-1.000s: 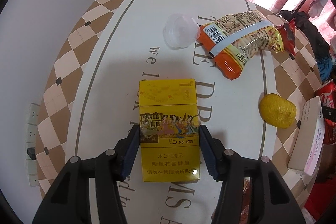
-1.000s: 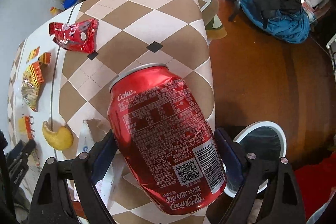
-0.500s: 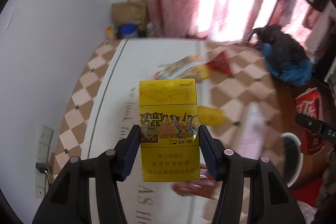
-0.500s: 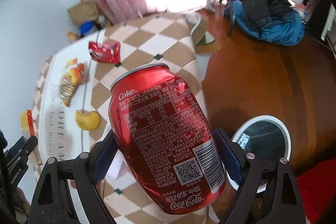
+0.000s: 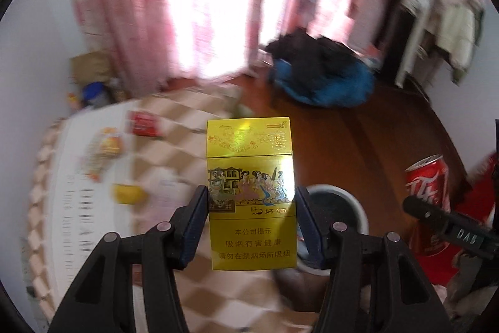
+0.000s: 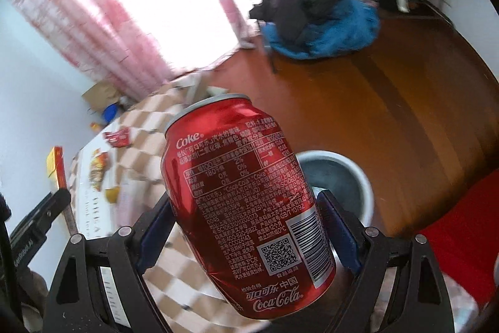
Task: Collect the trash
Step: 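Carry the pack and can over the white bin and open both tools, then move both tools back from the bin to the table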
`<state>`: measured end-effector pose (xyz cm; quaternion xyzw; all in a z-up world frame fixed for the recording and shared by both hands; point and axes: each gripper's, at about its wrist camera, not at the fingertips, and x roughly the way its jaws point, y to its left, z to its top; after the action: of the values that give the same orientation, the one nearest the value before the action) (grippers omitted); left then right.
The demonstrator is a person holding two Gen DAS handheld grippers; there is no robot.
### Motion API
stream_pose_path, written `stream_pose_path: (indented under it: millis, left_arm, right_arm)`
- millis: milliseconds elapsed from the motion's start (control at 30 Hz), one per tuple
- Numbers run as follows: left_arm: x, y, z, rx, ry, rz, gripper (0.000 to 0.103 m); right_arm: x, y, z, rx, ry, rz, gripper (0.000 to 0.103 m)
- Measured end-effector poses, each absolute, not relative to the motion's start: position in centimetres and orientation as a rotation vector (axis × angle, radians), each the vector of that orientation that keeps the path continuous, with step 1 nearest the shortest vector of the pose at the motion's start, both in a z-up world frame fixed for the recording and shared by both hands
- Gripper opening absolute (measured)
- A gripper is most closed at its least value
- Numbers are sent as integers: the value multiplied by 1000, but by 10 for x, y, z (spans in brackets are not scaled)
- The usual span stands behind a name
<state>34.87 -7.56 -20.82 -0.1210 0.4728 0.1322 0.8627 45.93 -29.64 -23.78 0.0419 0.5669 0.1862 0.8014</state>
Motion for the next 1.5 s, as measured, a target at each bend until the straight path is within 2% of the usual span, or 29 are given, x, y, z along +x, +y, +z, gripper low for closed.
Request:
stream_pose_path:
  millis: [267,433,600,667,733,767,867,1200,1500]
  left_arm:
    - [420,-143,-295,-289,1194,82,52]
    - [459,-160,-361,-266,1352,19,53]
    - [479,-158,-399,-285,1447,44,55]
    - [485,-154,-409,-312,1472,55,67]
    - [482,-156,-413,-309,1475,81,98]
    - [482,-154,-415,-304,1473,102,98]
    - [476,-150,-415,-268,1459,155,98]
    - [449,-148,-414,-160,1410,260,98]
    - [438,-165,-401,-137,1394,243,98]
  right_arm:
    - [479,-382,-313,141,1353,277,90]
    - [495,-398,-379,155,1468,246,90]
    - [515,-398,-439,163,1570,229,90]
    - [524,-394,-459,165,1606,230,91]
    - [529,-397,-473,180,1640,250,91]
    - [533,-394,-482,173,1662,254,91]
    - [539,-390,-496,152,1690,254,103]
    - [513,-388,-489,-79,1629,160,103]
    - [495,-392,-472,-97,1588,145,103]
